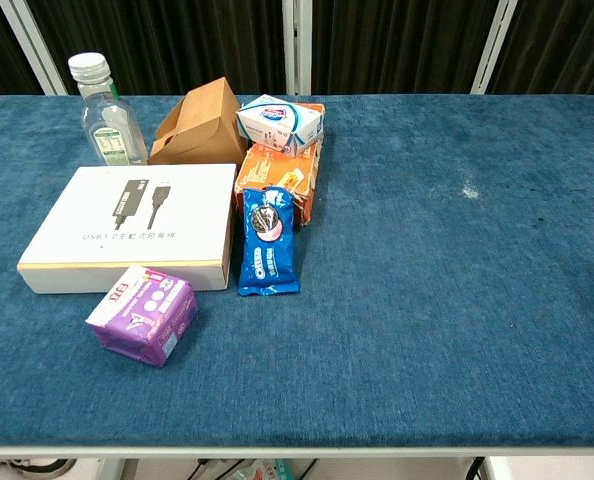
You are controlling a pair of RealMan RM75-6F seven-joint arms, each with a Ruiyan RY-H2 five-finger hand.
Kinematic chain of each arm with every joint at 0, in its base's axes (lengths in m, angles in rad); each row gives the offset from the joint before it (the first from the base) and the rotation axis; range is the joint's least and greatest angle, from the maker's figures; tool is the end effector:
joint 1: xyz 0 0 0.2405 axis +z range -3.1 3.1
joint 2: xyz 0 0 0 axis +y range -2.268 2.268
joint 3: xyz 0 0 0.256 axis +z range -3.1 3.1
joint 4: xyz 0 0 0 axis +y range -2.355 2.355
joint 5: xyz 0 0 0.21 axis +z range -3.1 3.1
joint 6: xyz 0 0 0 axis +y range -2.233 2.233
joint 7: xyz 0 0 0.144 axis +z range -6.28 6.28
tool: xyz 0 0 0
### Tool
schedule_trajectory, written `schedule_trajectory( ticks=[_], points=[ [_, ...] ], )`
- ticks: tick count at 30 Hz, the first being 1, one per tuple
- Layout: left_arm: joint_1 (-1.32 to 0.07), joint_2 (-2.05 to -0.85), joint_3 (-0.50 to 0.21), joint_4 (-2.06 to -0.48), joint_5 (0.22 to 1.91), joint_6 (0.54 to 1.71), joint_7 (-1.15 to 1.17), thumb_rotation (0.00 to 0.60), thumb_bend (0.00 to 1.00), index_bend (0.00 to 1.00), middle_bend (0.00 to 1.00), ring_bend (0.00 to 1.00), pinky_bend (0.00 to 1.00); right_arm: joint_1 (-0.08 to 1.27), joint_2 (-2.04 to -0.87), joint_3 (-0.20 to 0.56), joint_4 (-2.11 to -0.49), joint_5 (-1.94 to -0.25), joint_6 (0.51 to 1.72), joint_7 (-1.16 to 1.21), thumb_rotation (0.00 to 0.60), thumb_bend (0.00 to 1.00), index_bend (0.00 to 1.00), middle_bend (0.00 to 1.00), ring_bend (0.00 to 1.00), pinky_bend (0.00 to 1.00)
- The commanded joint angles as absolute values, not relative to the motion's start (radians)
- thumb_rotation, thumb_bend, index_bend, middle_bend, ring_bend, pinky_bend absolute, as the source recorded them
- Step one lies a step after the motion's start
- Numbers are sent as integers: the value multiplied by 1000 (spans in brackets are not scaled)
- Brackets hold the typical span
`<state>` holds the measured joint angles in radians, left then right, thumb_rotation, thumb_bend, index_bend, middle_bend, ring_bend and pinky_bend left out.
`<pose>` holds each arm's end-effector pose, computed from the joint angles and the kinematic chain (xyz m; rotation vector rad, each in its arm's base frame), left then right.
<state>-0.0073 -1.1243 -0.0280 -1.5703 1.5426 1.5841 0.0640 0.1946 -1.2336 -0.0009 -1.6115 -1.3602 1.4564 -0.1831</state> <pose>-0.3216 0.1521 0.1689 -1.3648 -0.8001 -0.8402 -0.3030 -0.2021 0.1173 1.4176 -0.9061 0.8077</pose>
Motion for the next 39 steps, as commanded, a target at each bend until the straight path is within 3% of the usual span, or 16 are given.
schedule_trajectory(
  ticks=[1, 14, 20, 27, 33, 39],
  points=[
    [-6, -1126, -27, -1568, 1543, 1585, 62, 598, 39, 75, 55, 129, 234, 191, -1236, 7, -1609, -1371, 1459, -182, 600, 0, 0, 0, 0, 0],
    [-1, -1124, -25, -1562, 1548, 1594, 50, 597, 39, 75, 55, 129, 234, 222, -1225, 52, -1649, -1408, 1415, -197, 600, 0, 0, 0, 0, 0],
    [-3, -1118, -26, -1566, 1548, 1593, 47, 597, 39, 75, 55, 129, 234, 350, -1226, 162, -1705, -1392, 1307, -214, 600, 0, 0, 0, 0, 0],
    [-1, -1120, -17, -1568, 1556, 1590, 52, 598, 39, 75, 55, 129, 234, 616, -1304, 350, -1698, -1071, 1001, -302, 600, 0, 0, 0, 0, 0],
    [6, -1118, -15, -1563, 1548, 1592, 41, 599, 39, 75, 55, 129, 234, 820, -1483, 434, -1573, -852, 939, -425, 600, 0, 0, 0, 0, 0],
    [10, -1109, -8, -1566, 1556, 1596, 46, 598, 40, 75, 55, 129, 234, 981, -1662, 472, -1384, -699, 908, -463, 600, 0, 0, 0, 0, 0]
  ],
)
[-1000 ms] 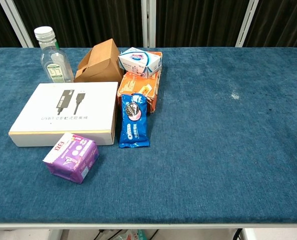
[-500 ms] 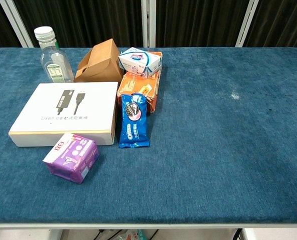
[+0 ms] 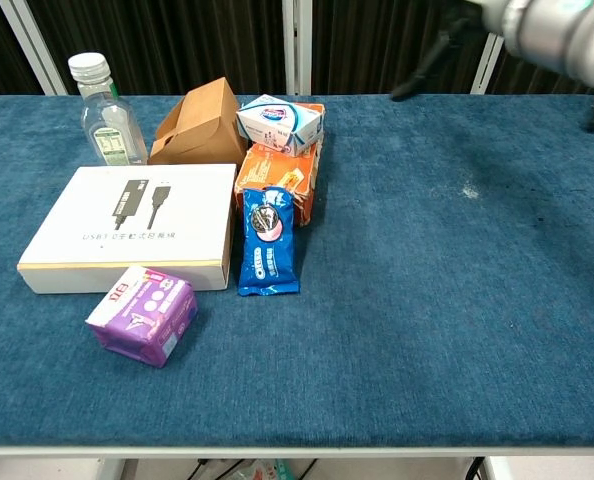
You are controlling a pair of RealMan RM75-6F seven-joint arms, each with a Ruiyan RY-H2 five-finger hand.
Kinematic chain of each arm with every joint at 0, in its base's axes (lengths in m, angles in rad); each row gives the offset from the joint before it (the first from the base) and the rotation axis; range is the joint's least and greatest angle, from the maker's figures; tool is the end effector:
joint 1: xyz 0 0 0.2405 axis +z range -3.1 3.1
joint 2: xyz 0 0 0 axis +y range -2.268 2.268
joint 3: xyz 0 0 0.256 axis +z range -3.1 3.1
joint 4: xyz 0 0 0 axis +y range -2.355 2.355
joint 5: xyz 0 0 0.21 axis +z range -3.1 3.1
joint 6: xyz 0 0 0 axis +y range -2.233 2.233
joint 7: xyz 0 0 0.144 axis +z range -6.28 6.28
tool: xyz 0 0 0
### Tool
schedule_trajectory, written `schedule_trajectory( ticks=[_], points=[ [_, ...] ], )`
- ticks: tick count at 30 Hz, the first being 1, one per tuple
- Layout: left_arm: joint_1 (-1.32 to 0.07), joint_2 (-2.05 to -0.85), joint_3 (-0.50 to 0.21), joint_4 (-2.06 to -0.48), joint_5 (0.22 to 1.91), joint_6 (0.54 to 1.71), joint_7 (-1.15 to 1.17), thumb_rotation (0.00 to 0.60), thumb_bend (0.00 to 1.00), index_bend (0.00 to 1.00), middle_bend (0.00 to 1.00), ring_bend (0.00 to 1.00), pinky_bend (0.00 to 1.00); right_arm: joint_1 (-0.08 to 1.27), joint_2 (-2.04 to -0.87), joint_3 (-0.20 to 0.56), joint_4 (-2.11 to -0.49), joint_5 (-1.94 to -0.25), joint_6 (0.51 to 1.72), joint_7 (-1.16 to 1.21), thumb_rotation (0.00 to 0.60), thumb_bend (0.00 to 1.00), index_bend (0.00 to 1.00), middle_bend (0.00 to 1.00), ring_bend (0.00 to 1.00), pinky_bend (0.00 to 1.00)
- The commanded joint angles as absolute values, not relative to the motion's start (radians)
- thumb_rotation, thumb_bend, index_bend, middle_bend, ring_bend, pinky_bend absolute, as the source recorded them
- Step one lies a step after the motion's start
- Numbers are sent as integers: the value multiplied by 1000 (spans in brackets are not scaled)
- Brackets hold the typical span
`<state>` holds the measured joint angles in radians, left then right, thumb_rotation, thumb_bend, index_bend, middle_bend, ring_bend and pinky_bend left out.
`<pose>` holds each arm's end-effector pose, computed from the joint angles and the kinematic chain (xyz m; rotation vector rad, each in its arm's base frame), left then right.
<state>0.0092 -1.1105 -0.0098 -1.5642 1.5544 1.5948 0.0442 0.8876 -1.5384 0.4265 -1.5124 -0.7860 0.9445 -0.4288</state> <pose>-0.3251 0.1430 0.1721 -1.3712 -0.8110 -0.8297 -0.0779 -0.4043 0.0231 1.6341 -1.0962 1.0907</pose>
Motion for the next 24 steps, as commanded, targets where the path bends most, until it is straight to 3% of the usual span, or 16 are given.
schedule_trajectory(
  ticks=[1, 12, 18, 24],
  points=[
    [10, -1109, -6, -1568, 1559, 1595, 47, 597, 40, 75, 55, 129, 234, 997, -1688, 476, -1355, -687, 901, -454, 600, 0, 0, 0, 0, 0],
    [8, -1100, -5, -1567, 1557, 1585, 46, 599, 39, 75, 55, 129, 234, 1123, -1913, 487, -1092, -659, 870, -382, 600, 0, 0, 0, 0, 0],
    [13, -1098, -2, -1556, 1552, 1584, 31, 598, 39, 75, 55, 129, 234, 1160, -1962, 500, -1002, -634, 853, -388, 600, 0, 0, 0, 0, 5],
    [19, -1099, 1, -1547, 1550, 1587, 23, 597, 39, 75, 55, 129, 234, 1189, -1995, 515, -924, -637, 825, -369, 600, 17, 0, 16, 0, 70]
  ],
)
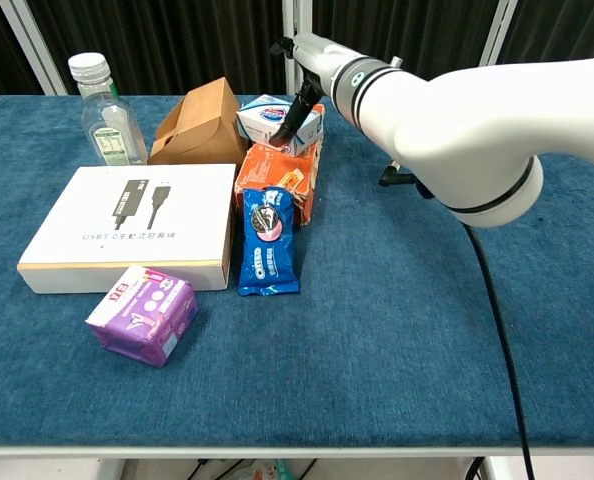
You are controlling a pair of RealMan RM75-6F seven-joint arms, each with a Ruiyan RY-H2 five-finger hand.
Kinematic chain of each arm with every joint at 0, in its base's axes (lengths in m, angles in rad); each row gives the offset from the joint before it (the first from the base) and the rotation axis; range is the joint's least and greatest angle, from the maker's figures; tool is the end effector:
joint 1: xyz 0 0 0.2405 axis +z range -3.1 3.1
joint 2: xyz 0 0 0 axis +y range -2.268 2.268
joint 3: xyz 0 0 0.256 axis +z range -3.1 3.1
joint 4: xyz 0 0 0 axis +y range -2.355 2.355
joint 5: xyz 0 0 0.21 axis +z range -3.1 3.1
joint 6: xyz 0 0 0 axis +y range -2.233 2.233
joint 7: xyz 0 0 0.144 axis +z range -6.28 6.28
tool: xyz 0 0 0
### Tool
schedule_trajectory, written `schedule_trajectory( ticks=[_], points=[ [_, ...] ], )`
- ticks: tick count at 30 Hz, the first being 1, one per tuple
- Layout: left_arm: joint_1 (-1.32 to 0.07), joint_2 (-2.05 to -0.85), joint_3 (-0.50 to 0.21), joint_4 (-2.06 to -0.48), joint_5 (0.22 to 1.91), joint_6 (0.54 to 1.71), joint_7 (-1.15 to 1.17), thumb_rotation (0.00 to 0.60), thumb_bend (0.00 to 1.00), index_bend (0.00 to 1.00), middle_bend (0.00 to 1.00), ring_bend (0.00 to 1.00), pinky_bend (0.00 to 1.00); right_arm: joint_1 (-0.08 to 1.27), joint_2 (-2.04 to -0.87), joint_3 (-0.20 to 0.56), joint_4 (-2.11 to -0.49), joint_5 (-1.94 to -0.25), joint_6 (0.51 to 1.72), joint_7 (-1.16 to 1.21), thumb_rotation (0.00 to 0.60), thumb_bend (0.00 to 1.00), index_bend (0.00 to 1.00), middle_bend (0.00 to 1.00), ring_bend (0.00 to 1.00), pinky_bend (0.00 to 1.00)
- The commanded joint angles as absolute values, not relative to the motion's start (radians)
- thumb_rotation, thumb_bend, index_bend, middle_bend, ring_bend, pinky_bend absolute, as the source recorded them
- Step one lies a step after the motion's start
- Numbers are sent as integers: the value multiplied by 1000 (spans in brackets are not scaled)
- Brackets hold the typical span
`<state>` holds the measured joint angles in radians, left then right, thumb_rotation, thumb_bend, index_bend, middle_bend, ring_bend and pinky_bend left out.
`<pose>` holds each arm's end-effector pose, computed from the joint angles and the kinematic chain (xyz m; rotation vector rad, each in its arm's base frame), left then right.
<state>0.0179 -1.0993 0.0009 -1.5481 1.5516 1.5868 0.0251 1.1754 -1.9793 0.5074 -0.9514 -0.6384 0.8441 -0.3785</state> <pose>-0.3316 0.1379 0.1751 -1.3774 -0.8248 -0.8042 -0.0155 -0.4332 -0.0904 1.5907 -1.2697 1.0775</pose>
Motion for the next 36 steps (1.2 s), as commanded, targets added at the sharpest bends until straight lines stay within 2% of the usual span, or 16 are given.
schedule_trajectory(
  ticks=[1, 8, 13, 18, 30, 36],
  points=[
    [20, -1098, 1, -1546, 1548, 1588, 21, 597, 39, 75, 55, 129, 234, 1192, -1998, 516, -915, -634, 817, -368, 600, 22, 0, 20, 0, 79],
    [22, -1096, -1, -1540, 1547, 1589, 13, 598, 39, 75, 55, 129, 234, 1208, -2035, 513, -850, -620, 784, -369, 600, 40, 0, 62, 19, 152],
    [24, -1096, -1, -1536, 1545, 1590, 7, 597, 39, 75, 55, 129, 234, 1216, -2056, 516, -812, -608, 773, -377, 600, 59, 0, 126, 83, 202],
    [26, -1094, -1, -1533, 1543, 1590, 2, 598, 39, 75, 55, 129, 234, 1220, -2068, 520, -794, -622, 782, -370, 600, 153, 3, 209, 180, 287],
    [27, -1098, -2, -1529, 1539, 1586, -3, 599, 39, 75, 55, 129, 235, 1208, -2099, 498, -748, -753, 881, -316, 600, 408, 359, 477, 444, 538],
    [30, -1099, -3, -1528, 1536, 1588, -6, 599, 39, 75, 55, 129, 234, 1175, -2046, 489, -821, -880, 978, -232, 600, 449, 397, 496, 471, 569]
  ],
)
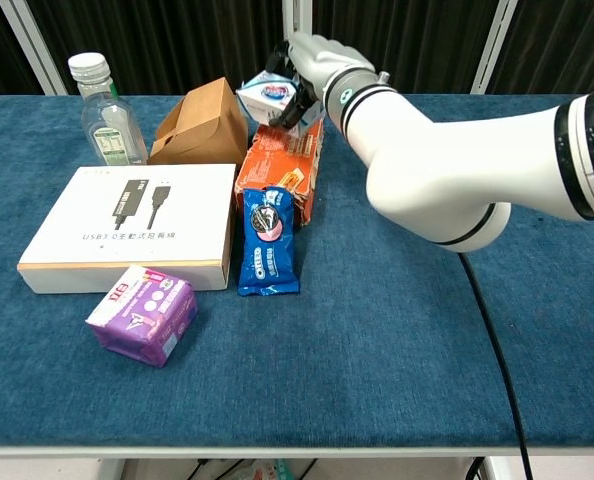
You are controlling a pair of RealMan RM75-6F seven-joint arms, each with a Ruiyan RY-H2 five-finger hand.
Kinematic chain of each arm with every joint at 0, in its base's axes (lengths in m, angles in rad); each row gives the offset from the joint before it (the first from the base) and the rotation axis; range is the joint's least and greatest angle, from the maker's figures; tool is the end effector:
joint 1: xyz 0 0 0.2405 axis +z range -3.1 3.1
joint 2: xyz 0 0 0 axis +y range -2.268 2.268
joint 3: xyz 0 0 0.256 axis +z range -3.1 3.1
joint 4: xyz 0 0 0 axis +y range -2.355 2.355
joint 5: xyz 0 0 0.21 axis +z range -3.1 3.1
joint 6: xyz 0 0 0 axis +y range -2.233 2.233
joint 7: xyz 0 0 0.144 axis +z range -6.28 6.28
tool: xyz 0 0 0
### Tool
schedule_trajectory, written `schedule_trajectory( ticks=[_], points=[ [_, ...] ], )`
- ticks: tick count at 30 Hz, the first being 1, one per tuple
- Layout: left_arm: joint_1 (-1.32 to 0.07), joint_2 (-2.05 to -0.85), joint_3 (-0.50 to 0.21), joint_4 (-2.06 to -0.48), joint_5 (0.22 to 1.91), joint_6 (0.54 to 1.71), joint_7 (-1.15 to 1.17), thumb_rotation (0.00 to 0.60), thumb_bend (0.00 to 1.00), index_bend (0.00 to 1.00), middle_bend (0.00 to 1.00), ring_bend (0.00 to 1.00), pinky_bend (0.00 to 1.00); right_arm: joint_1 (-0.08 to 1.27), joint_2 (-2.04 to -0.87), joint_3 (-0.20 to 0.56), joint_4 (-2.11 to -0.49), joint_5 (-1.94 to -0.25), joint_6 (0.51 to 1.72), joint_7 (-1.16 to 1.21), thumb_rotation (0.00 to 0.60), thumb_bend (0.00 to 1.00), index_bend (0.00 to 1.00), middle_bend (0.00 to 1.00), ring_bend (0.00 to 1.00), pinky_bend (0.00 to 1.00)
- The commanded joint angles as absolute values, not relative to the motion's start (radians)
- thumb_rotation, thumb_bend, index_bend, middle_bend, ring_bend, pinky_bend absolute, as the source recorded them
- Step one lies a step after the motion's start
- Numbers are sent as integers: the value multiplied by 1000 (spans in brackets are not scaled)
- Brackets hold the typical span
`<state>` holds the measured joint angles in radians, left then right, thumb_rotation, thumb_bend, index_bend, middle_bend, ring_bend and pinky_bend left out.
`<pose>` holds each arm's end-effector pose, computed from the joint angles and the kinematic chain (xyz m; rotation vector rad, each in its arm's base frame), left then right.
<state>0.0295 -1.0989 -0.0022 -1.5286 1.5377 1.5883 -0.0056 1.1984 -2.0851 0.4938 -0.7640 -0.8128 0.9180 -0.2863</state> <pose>-0.3382 0.1344 0.1788 -1.3534 -0.8402 -0.7996 -0.0160 -0.4361 -0.0978 1.5567 -1.1004 1.1366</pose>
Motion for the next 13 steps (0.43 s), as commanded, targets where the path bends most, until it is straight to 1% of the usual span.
schedule_trajectory(
  ticks=[1, 5, 8, 13],
  points=[
    [30, -1099, -4, -1528, 1535, 1588, -6, 599, 39, 75, 55, 129, 234, 1164, -2026, 490, -855, -903, 1000, -213, 600, 449, 398, 496, 471, 569],
    [30, -1100, -7, -1535, 1537, 1593, -4, 599, 39, 75, 55, 129, 234, 1092, -1909, 483, -1064, -1023, 1120, -136, 600, 452, 405, 497, 473, 569],
    [28, -1097, -8, -1549, 1543, 1596, 8, 598, 39, 75, 55, 129, 234, 1013, -1804, 469, -1258, -1124, 1228, -80, 600, 452, 406, 497, 474, 570],
    [24, -1096, -6, -1574, 1556, 1598, 42, 599, 39, 75, 55, 129, 234, 930, -1709, 458, -1424, -1230, 1332, -5, 600, 451, 407, 497, 474, 572]
  ],
)
